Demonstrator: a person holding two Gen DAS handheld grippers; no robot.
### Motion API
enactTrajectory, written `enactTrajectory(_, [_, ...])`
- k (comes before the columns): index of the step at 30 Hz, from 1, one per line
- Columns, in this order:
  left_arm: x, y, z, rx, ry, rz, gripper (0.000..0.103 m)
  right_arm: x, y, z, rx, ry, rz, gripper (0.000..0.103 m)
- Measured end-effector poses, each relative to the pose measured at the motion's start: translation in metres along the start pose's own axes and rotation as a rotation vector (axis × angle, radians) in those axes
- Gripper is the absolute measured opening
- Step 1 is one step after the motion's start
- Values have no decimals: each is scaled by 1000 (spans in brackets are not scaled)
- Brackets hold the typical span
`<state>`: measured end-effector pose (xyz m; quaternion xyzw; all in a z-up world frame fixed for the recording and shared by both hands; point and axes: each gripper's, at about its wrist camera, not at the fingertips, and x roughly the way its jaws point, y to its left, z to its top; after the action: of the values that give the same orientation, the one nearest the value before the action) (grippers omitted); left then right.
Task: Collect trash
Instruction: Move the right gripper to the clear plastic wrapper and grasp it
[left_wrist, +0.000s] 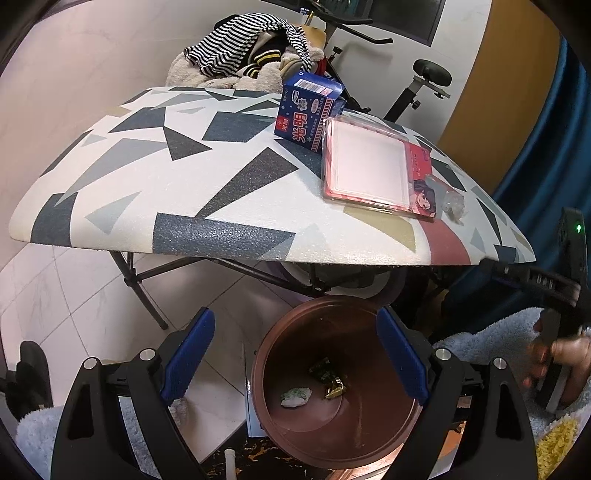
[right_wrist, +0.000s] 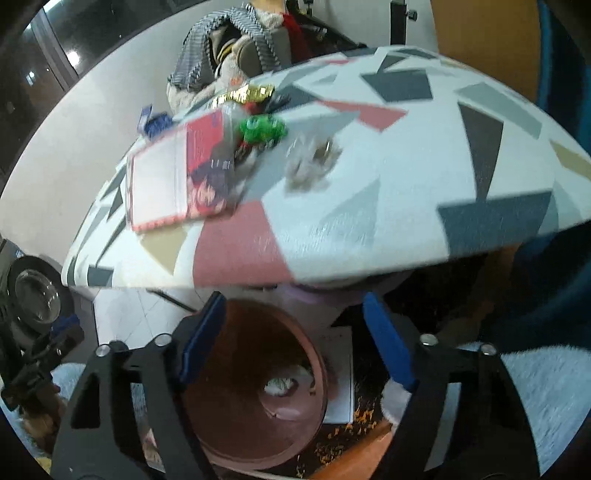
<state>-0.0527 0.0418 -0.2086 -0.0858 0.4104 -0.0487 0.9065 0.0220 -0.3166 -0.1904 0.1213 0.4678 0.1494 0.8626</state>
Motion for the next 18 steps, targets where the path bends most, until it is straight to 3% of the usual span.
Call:
enactTrajectory(3, [-1,3,2,-15,-5,0,87,2,-4,21,1,-20,5,63])
enactTrajectory(9, [-1,8,7,-45,-10,-13,87,13,-12,64,40,-62,5,62])
enactTrajectory(18, [-1,5,36,-27,-18,-62,87,40,-12,95,83,-64,-21,62])
